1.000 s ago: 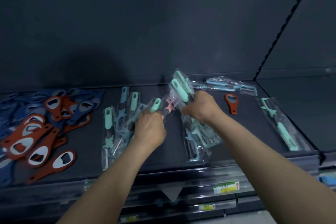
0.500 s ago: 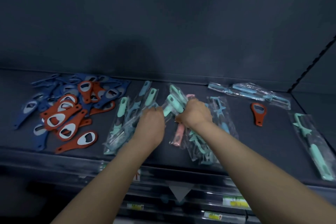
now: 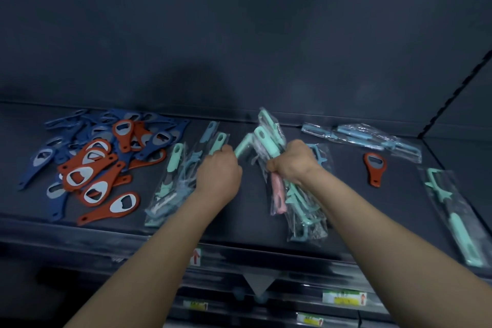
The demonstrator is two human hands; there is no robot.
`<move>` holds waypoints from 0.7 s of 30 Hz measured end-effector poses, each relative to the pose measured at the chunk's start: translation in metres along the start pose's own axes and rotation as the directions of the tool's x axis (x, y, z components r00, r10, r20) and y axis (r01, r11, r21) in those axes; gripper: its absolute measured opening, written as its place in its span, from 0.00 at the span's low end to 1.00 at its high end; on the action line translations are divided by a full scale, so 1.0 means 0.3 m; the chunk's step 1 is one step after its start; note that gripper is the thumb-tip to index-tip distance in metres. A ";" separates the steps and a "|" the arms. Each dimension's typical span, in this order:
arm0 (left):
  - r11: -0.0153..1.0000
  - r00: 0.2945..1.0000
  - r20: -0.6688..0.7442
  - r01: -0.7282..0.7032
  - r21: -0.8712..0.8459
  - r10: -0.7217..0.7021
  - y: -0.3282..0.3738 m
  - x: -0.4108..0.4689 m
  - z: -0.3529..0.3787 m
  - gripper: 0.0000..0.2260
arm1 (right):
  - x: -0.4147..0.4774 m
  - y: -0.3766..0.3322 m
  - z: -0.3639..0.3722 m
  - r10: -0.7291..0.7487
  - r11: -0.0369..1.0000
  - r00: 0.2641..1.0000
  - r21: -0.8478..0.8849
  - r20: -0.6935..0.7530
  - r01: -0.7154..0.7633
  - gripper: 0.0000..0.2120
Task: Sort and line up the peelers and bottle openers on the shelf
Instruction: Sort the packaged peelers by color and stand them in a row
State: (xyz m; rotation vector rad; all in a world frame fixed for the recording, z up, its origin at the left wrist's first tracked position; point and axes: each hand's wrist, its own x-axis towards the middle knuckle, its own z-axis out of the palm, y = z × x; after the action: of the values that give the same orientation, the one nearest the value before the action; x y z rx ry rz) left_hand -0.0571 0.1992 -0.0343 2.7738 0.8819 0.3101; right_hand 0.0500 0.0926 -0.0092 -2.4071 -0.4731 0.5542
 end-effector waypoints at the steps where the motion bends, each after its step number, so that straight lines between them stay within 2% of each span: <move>1: 0.999 1.000 0.003 0.003 -0.048 -0.003 -0.001 0.004 -0.001 0.06 | 0.000 -0.001 -0.003 -0.004 1.000 1.000 0.001 0.006 0.004 0.11; 3: 0.974 0.999 0.024 0.031 -0.225 -0.027 -0.005 0.014 -0.011 0.04 | 0.000 -0.004 -0.009 -0.006 1.000 1.000 0.012 0.016 0.005 0.09; 5: 0.903 0.997 0.032 0.081 -0.421 -0.074 -0.011 0.021 -0.033 0.04 | -0.001 -0.010 -0.013 -0.008 1.000 1.000 0.030 0.013 0.008 0.08; 9: 0.653 0.970 0.014 0.174 -0.737 -0.243 -0.086 0.031 -0.118 0.03 | -0.002 -0.048 -0.012 -0.037 0.997 0.999 0.073 0.033 0.034 0.09; 10: 0.646 0.964 0.007 0.184 -0.741 -0.267 -0.122 0.034 -0.138 0.04 | -0.001 -0.061 -0.006 -0.051 0.996 0.998 0.080 0.040 0.048 0.09; 12: 0.723 0.952 -0.007 0.228 -0.652 -0.307 -0.207 0.035 -0.160 0.05 | -0.003 -0.092 0.013 -0.085 0.994 0.995 0.066 0.052 0.081 0.08; 15: 0.776 0.934 0.071 0.332 -0.537 -0.351 -0.308 0.013 -0.155 0.05 | -0.006 -0.138 0.052 -0.126 0.992 0.989 0.016 0.075 0.125 0.10; 19: 0.891 0.919 0.123 0.393 -0.228 -0.374 -0.341 -0.027 -0.116 0.17 | -0.015 -0.200 0.123 -0.196 0.980 0.977 0.005 0.083 0.196 0.12; 21: 0.901 0.915 0.139 0.399 -0.172 -0.379 -0.334 -0.022 -0.109 0.14 | -0.021 -0.235 0.164 -0.237 0.971 0.969 -0.020 0.074 0.239 0.12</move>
State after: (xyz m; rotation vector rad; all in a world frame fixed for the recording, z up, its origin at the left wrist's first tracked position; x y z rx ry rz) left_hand -0.1253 0.2799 -0.0306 2.3403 1.2737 0.1725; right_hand 0.0067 0.1663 0.0018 -2.3193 -0.7932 0.5295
